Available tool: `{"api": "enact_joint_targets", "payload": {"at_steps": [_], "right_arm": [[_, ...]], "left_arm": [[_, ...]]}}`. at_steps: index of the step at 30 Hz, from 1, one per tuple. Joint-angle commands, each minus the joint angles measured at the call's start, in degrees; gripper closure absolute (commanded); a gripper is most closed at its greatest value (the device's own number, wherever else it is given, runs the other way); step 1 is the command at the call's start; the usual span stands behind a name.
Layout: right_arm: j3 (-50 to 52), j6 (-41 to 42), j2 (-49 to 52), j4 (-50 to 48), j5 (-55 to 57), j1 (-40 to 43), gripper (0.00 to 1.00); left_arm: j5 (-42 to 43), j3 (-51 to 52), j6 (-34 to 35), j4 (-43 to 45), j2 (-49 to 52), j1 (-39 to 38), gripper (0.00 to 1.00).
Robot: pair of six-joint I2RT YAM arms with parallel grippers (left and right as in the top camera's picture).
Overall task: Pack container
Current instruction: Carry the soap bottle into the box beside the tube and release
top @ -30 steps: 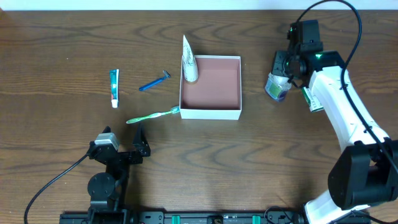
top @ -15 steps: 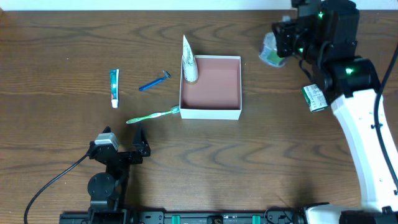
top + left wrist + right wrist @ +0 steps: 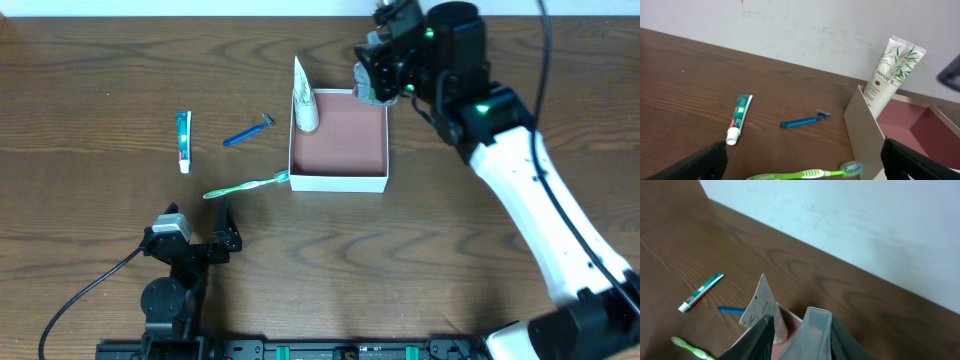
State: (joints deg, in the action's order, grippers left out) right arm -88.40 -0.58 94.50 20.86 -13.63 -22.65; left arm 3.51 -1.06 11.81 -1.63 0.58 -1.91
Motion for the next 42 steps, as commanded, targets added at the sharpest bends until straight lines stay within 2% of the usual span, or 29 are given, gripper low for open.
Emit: {"api": "enact_joint_targets", "payload": {"at_steps": [1,12,41,42], "right_arm": [[-1.27,-1.25,2.32,-2.40,-0.37,-1.88,0.98],[-1.27,-0.26,10.19,-8.92,-1.86,-4.61,0.99],[-1.25,0.74,20.79,-17.90,-2.95,-5.16,0.99],[-1.25,0.74,20.98,-18.01,-2.93,-5.16,0.95]], "left_arm": [[0.57,0.83,-0.09,-2.19,-0.35,0.28,0.02],[0.57,0.83,-0.11,-2.19,-0.35,0.28,0.02],[0.57,0.83,-0.11,-2.19,-0.35,0.28,0.02],[0.57,0.83,-0.09,-2.19,-0.35,0.28,0.02]]}}
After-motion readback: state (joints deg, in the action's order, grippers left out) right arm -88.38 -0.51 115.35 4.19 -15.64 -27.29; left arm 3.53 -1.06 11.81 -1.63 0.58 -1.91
